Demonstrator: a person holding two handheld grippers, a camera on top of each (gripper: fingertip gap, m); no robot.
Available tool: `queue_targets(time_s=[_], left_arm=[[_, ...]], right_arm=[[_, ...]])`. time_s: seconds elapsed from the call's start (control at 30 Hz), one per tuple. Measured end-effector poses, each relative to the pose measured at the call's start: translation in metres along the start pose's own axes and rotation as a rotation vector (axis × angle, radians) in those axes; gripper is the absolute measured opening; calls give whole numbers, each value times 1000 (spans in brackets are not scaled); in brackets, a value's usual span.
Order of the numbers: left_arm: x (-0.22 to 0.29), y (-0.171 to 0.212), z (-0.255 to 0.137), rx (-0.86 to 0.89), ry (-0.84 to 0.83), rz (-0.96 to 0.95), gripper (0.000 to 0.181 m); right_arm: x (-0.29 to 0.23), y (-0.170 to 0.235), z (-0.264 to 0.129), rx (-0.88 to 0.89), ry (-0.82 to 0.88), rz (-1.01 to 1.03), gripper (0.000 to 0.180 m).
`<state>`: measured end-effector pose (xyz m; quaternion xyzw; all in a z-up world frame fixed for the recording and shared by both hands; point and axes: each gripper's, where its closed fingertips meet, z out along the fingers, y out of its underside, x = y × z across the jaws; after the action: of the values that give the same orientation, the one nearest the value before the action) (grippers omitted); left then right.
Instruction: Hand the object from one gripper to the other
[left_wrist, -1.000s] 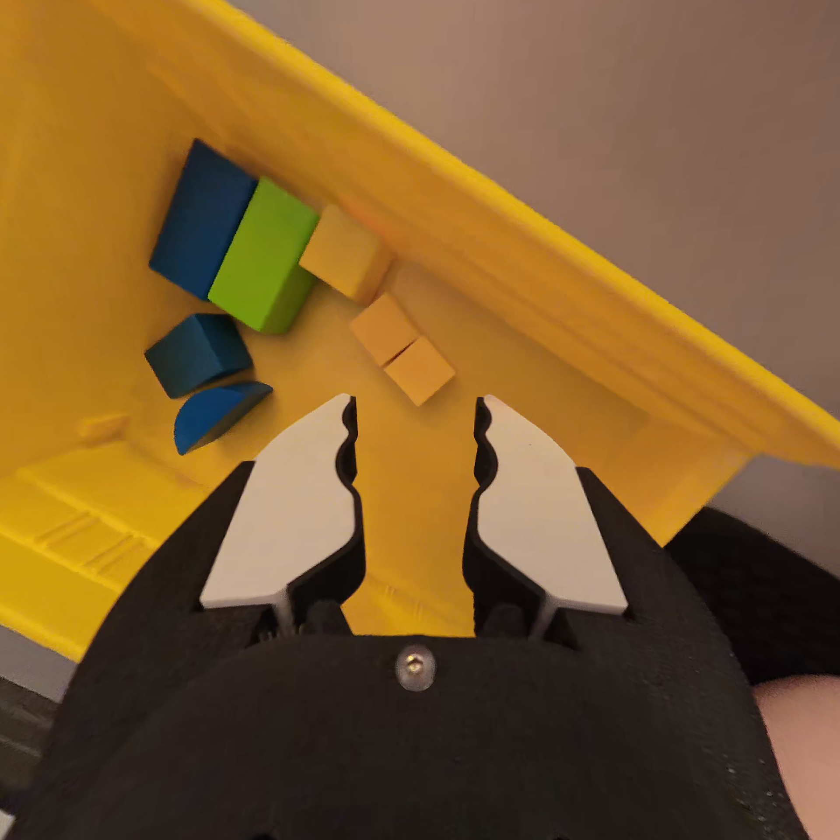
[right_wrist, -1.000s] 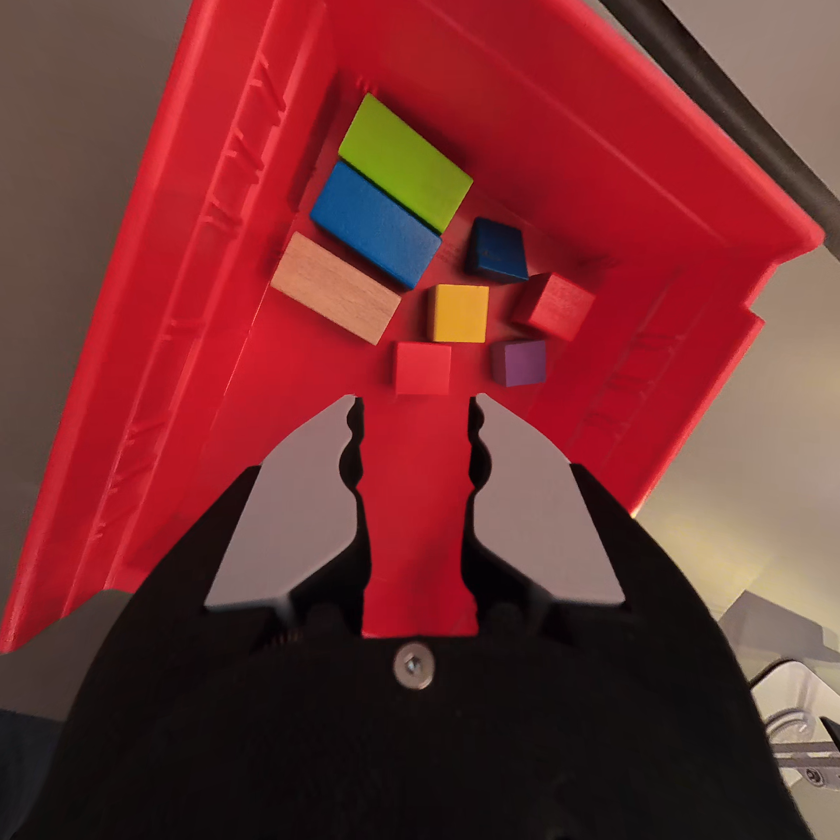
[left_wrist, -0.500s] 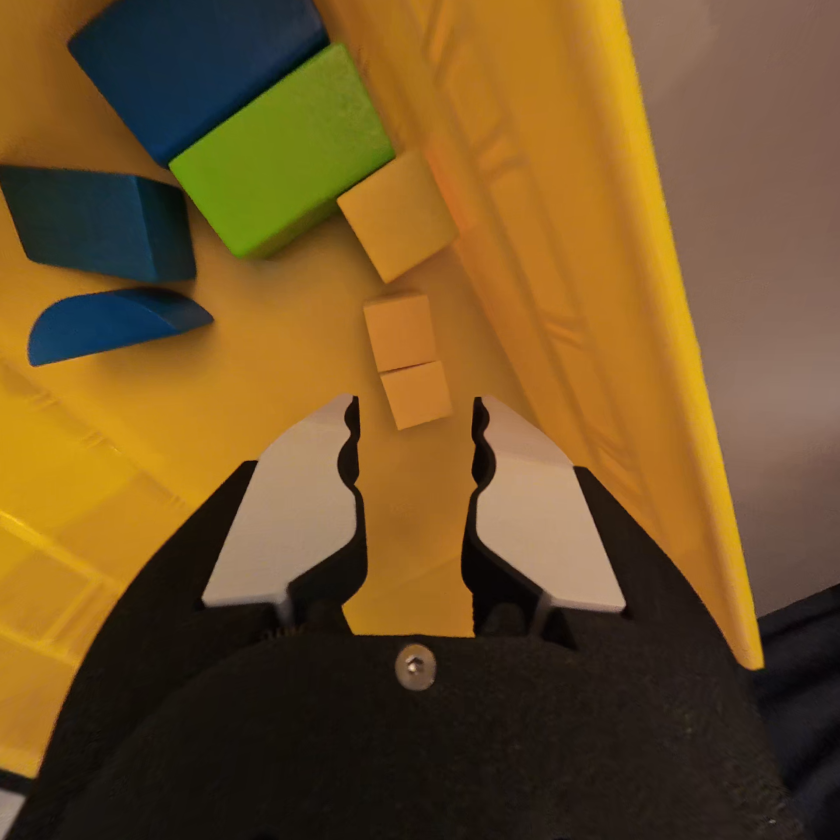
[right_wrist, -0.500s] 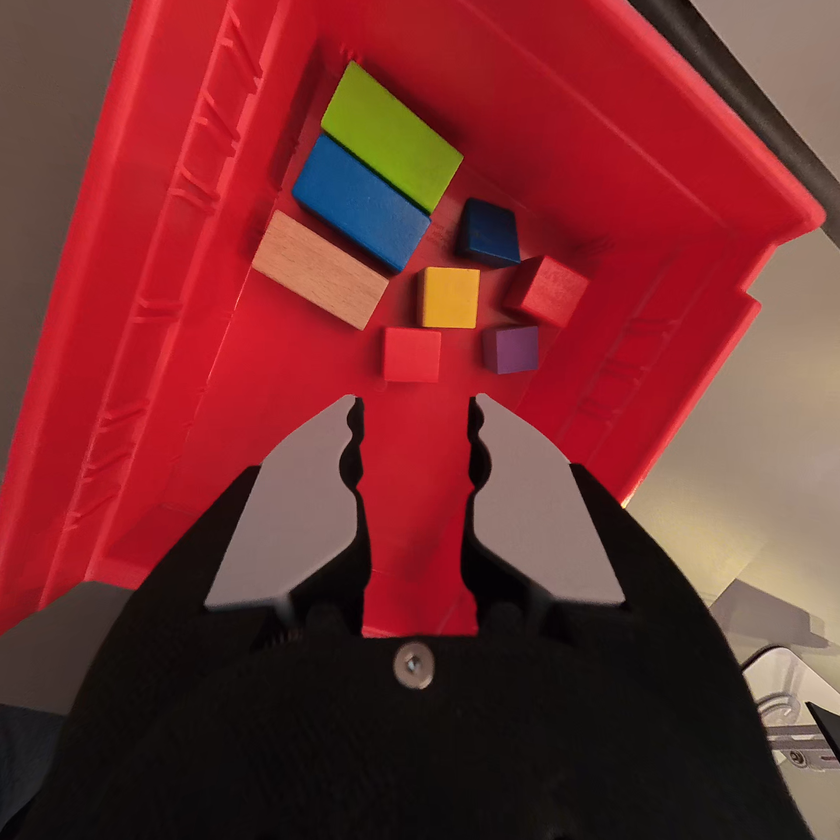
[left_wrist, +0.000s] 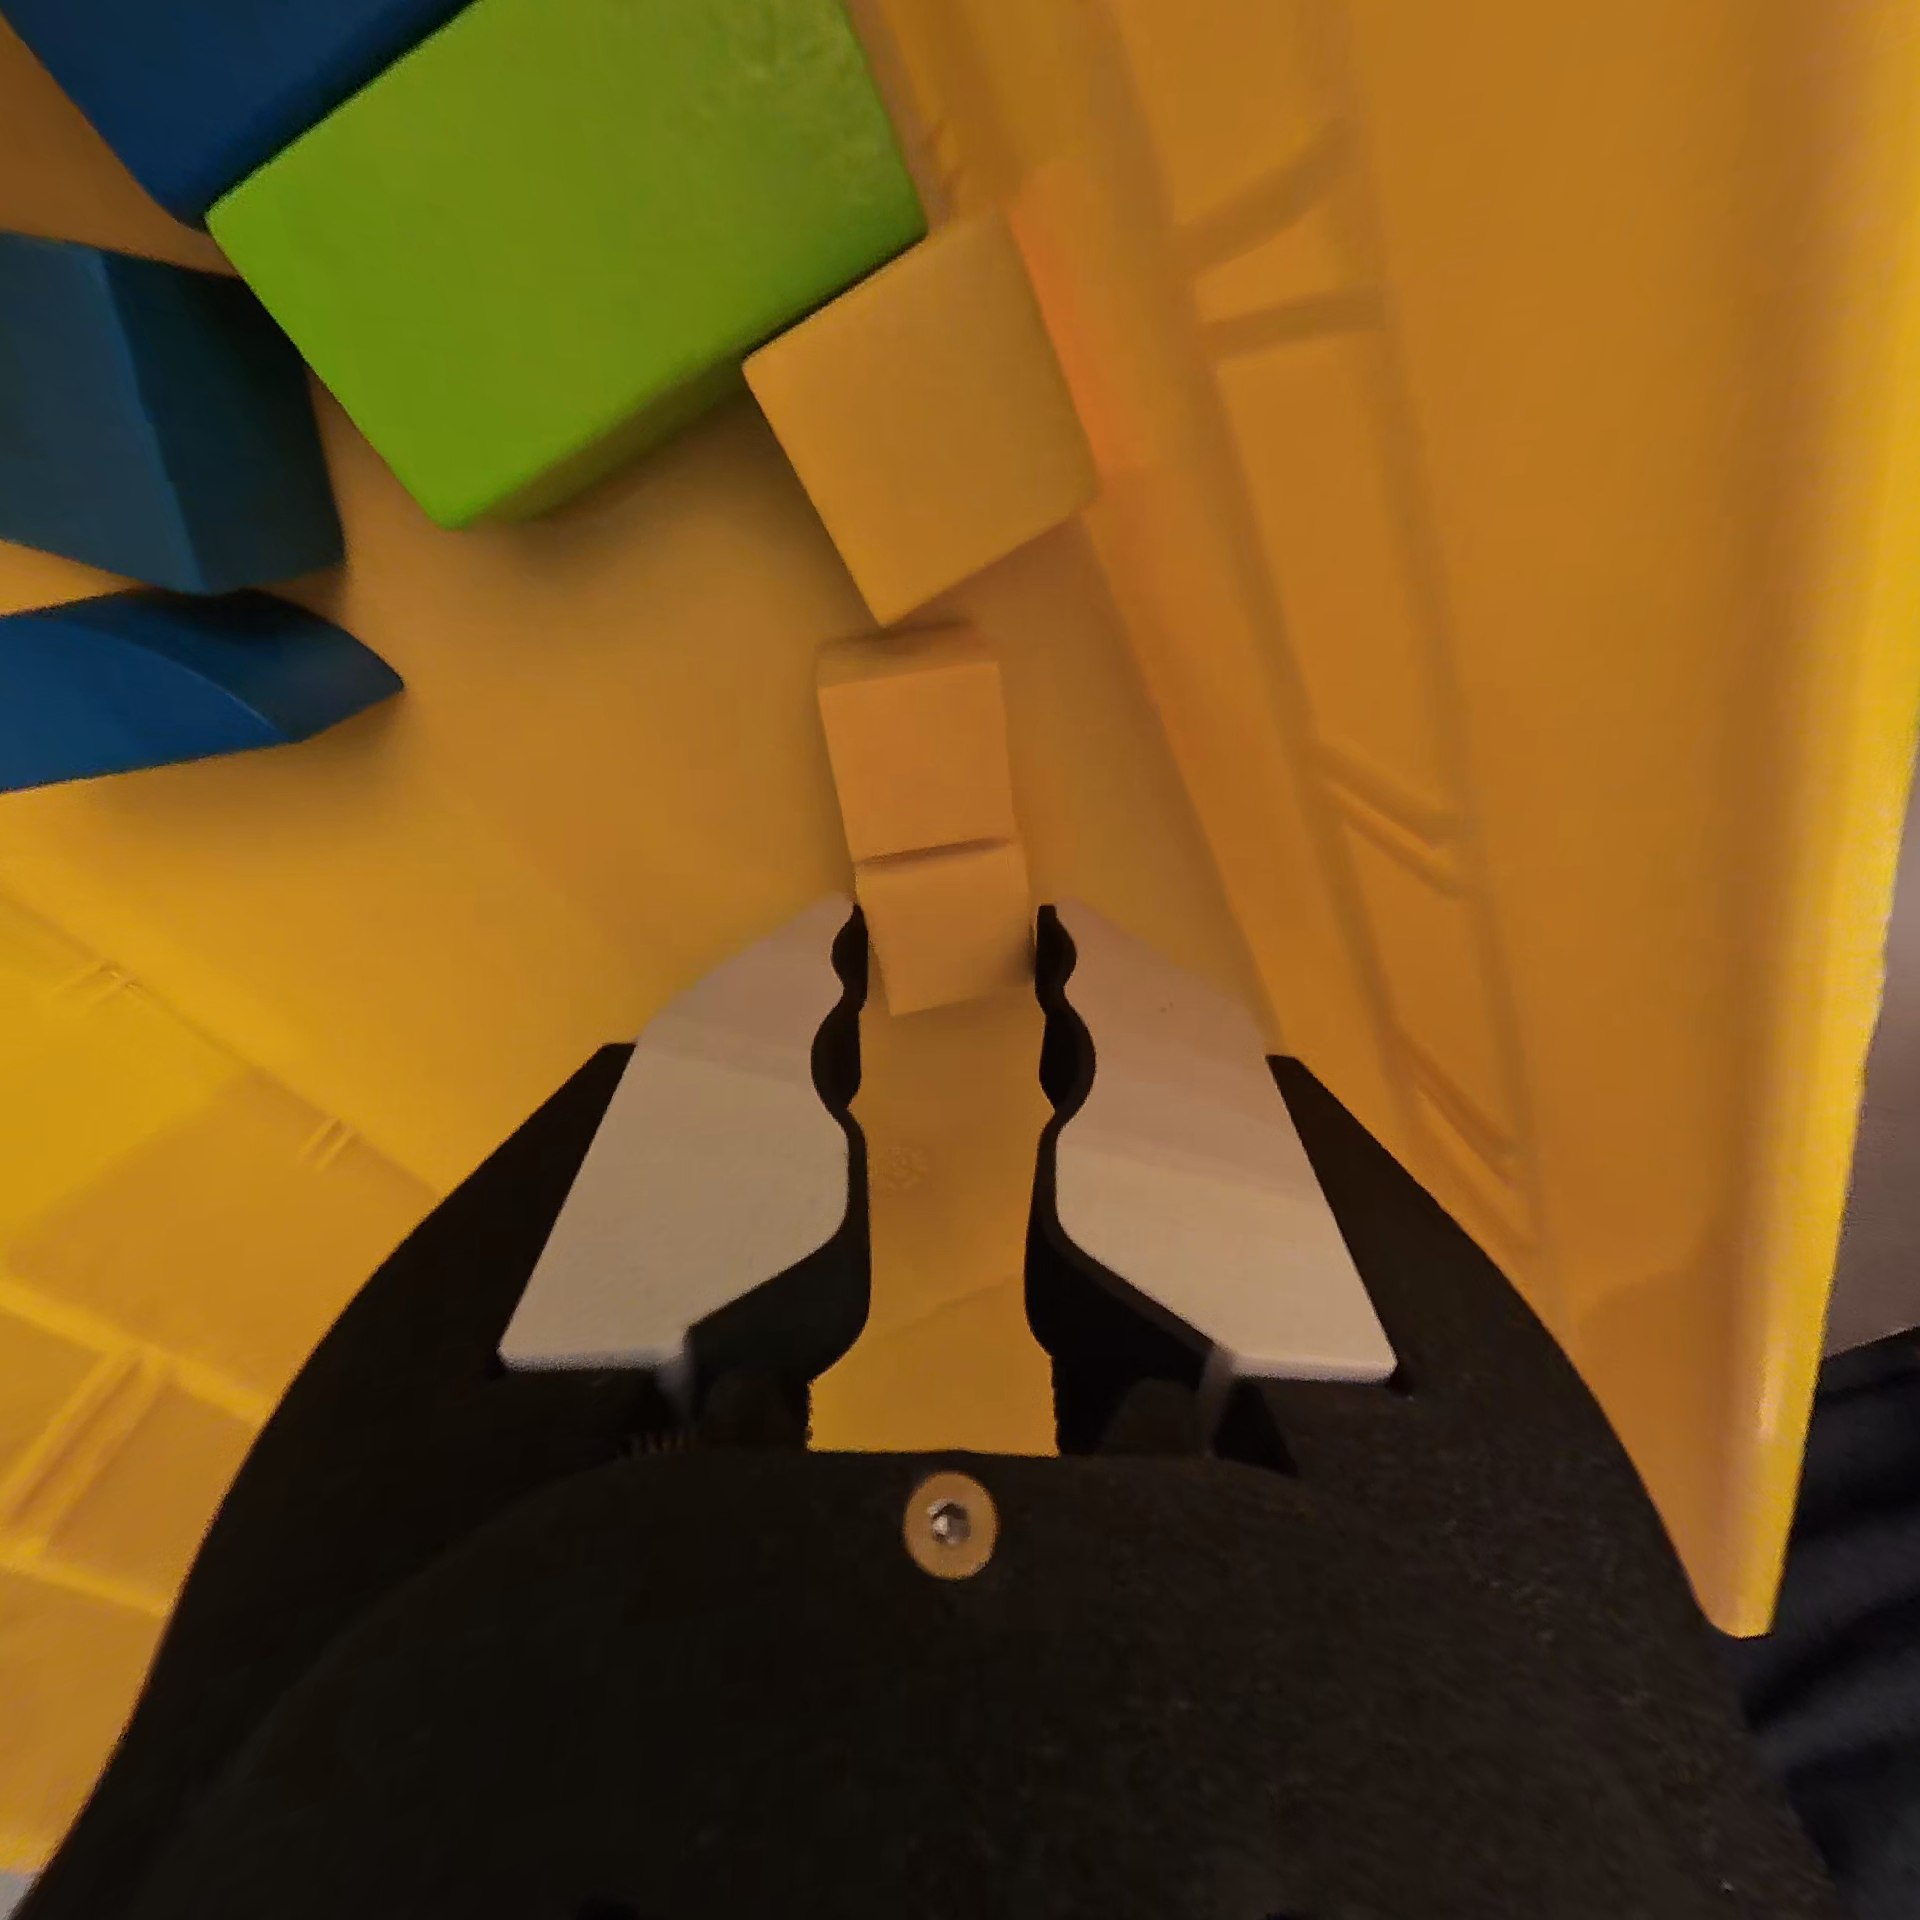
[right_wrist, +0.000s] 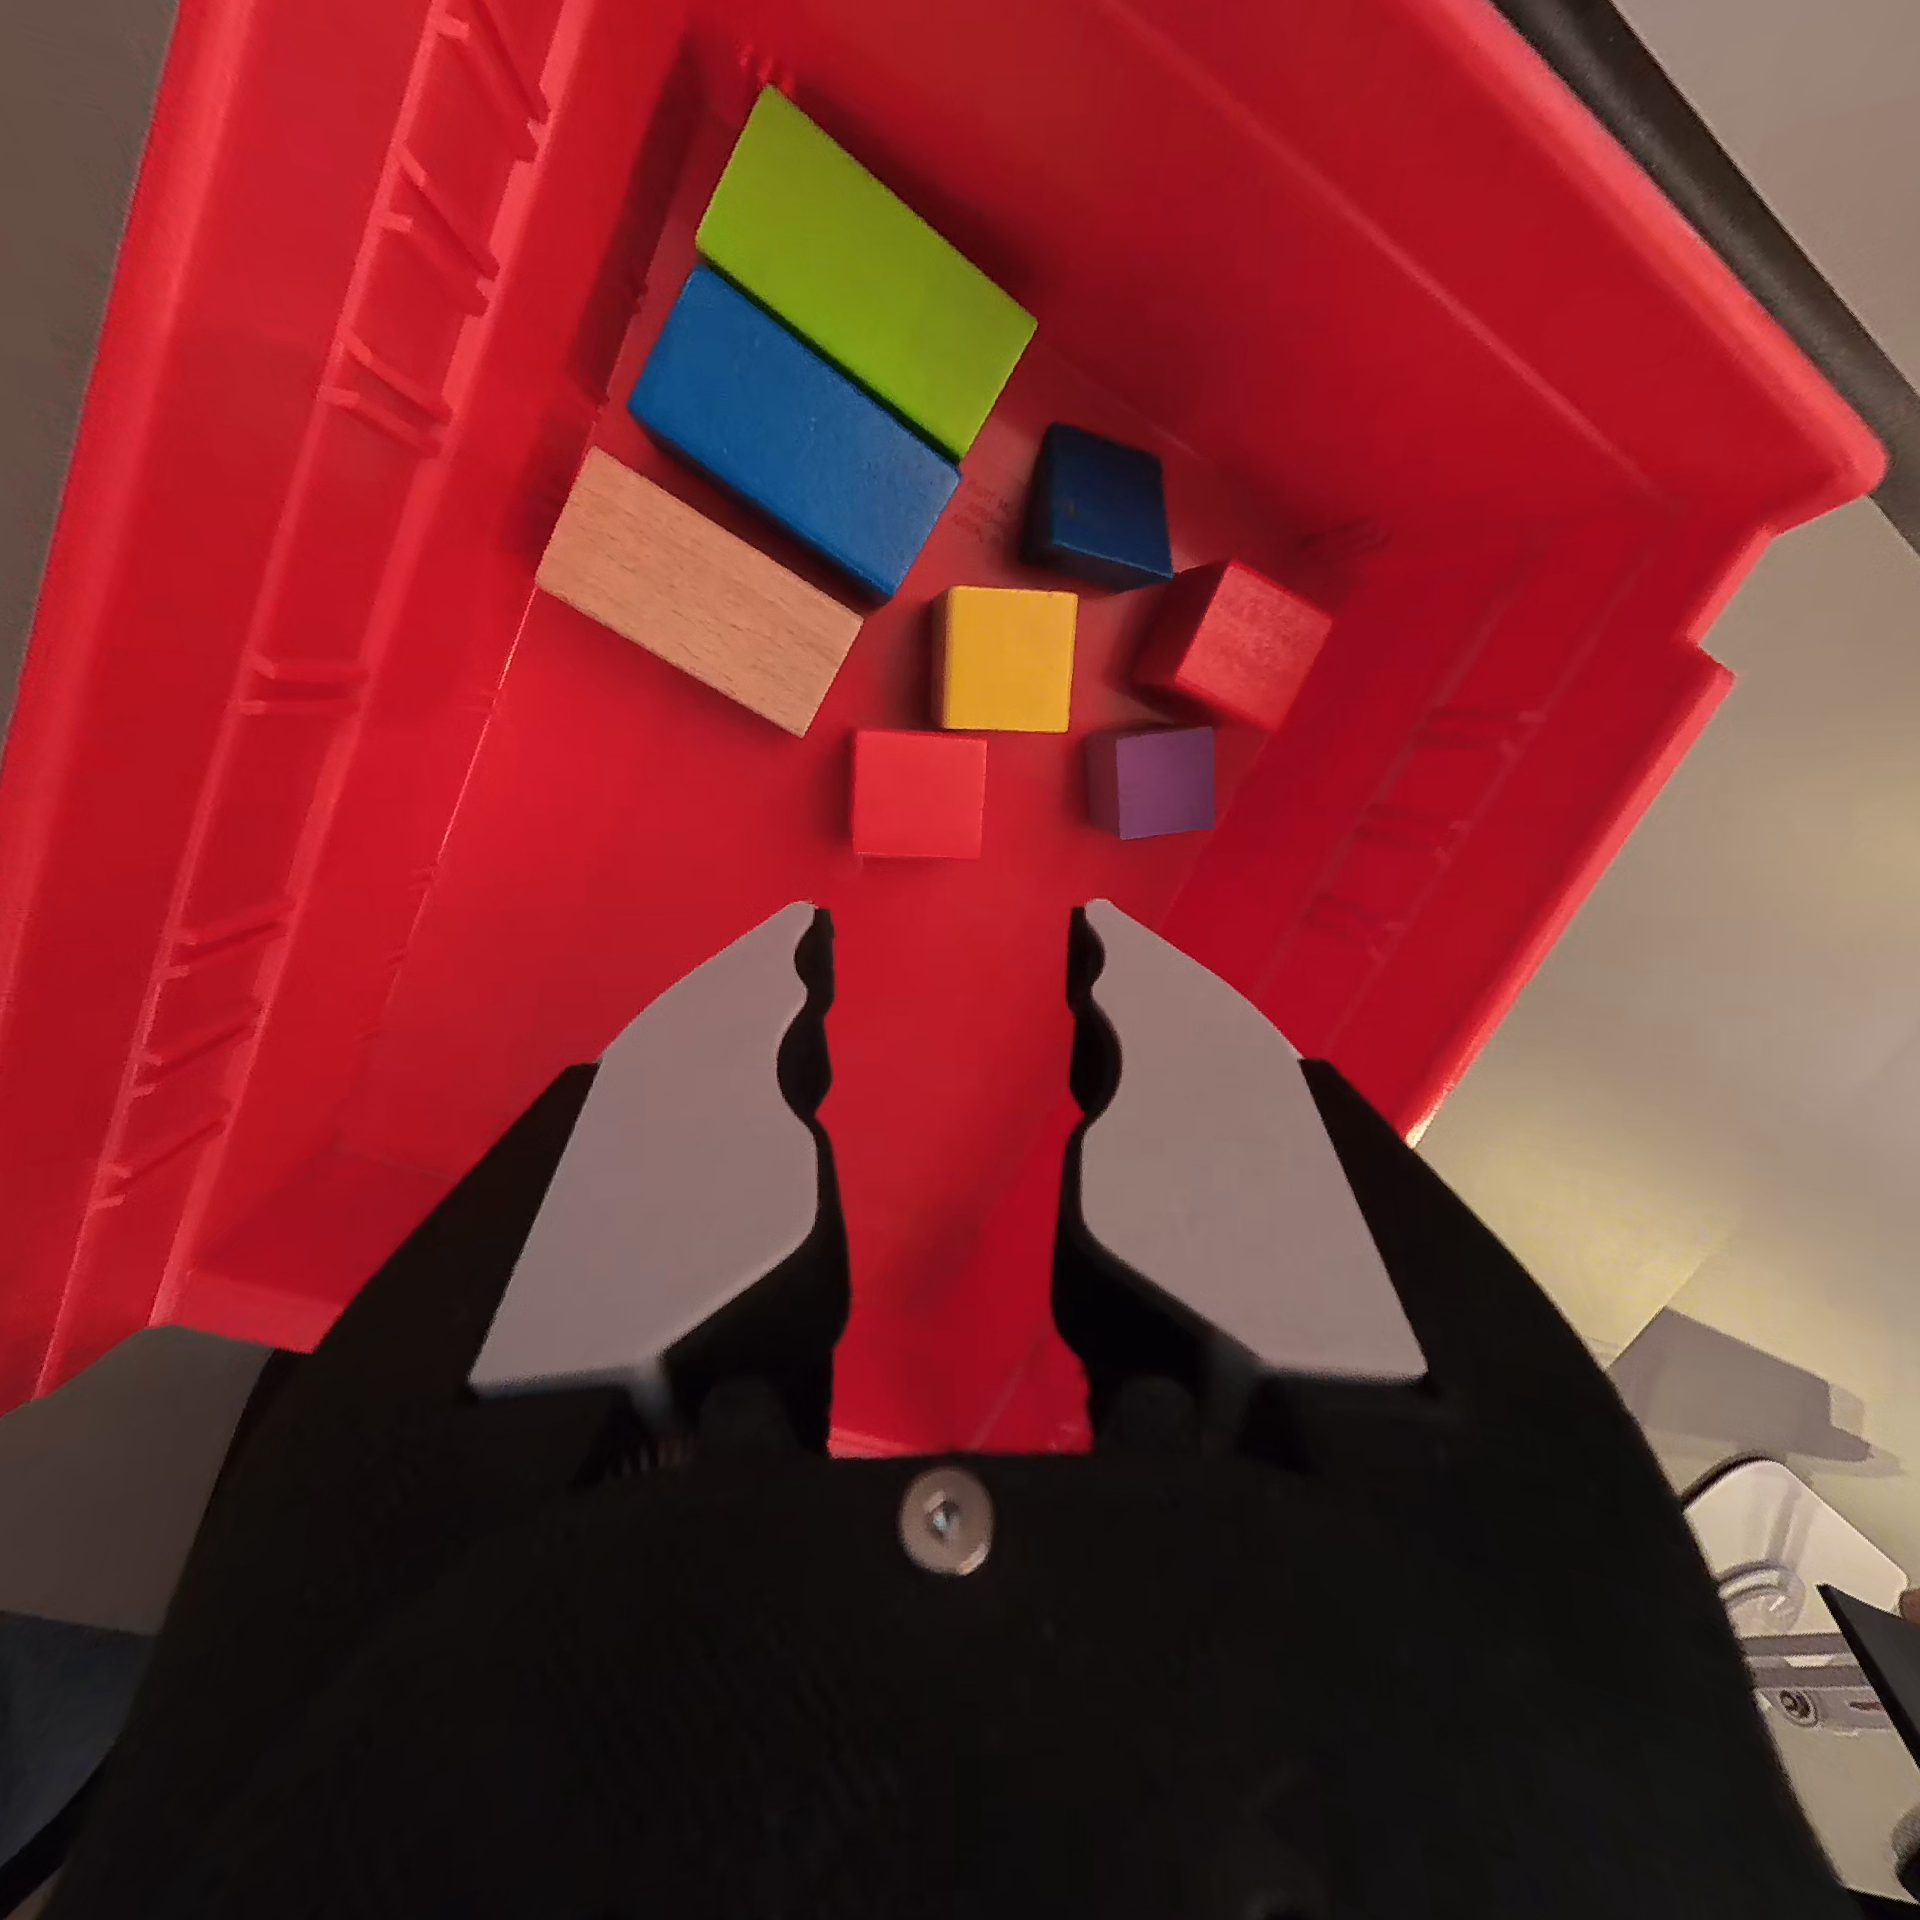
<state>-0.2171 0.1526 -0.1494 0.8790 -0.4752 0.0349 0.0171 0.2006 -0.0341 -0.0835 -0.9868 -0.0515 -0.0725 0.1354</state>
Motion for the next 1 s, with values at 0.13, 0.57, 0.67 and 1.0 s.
queue_targets(time_s=[0.13,0.57,0.67,1.0], left_arm=[[-3,8,-6,-11,5,5,30],[74,23,-131,481,390,415,30],[120,46,-145,498,522,703,30],[203,82,-128,319,746,1166,30]], right_arm=[[1,1,-1,2,6,2,44],[-40,-91,-122,686,274,-347,42],[-152,-100,-143,921,46,-782,43],[-341,-44,-154,1117,-226,-1435,44]])
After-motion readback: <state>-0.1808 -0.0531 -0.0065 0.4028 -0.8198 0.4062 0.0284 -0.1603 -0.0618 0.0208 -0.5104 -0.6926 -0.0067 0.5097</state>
